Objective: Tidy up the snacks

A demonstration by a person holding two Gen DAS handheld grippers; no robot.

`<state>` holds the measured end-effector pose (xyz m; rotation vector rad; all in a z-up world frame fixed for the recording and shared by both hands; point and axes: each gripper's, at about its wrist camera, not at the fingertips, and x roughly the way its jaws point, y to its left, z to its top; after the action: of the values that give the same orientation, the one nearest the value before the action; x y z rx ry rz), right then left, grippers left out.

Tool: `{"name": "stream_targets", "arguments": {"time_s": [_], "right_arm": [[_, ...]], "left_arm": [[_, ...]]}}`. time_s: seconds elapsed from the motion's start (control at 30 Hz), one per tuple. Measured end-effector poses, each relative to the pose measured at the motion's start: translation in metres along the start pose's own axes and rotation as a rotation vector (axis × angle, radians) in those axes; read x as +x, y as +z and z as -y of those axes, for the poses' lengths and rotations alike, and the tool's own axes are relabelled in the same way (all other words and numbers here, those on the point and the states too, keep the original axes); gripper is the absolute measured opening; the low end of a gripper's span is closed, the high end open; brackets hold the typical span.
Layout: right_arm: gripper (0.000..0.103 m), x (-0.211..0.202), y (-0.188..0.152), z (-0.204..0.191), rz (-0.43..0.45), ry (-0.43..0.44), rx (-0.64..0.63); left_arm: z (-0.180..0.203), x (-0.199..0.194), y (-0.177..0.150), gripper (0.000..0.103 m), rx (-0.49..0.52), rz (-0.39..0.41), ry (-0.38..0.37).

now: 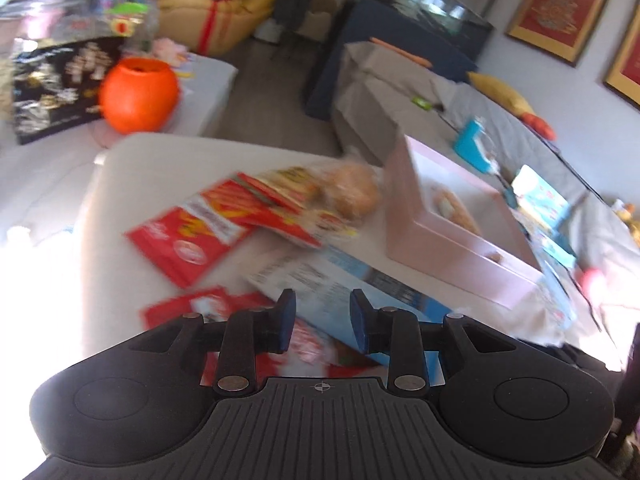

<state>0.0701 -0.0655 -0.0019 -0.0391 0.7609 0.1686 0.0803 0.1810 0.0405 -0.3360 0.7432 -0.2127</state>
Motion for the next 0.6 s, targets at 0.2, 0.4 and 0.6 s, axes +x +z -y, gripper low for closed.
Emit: {"name": "stream_targets", "arguments": {"time_s": [0.2,0.4,0.6], "right_arm": [[0.099,0.0,0.0,0.0,0.0,0.0,0.0],[0.1,0.0,0.0,0.0,-0.001,-0.001,0.0],[0.1,0.0,0.0,0.001,0.0,-0.001,0.001]], "left_arm": [[-0.054,0.001,0.005,0.033,-0.093,0.019,0.151],[-0.051,-0.004,-0.007,0.035,-0.022,-0.049,0.104],[-0.043,-0.018,-0.014,0.035,-0.047,-0.079,0.171]]}}
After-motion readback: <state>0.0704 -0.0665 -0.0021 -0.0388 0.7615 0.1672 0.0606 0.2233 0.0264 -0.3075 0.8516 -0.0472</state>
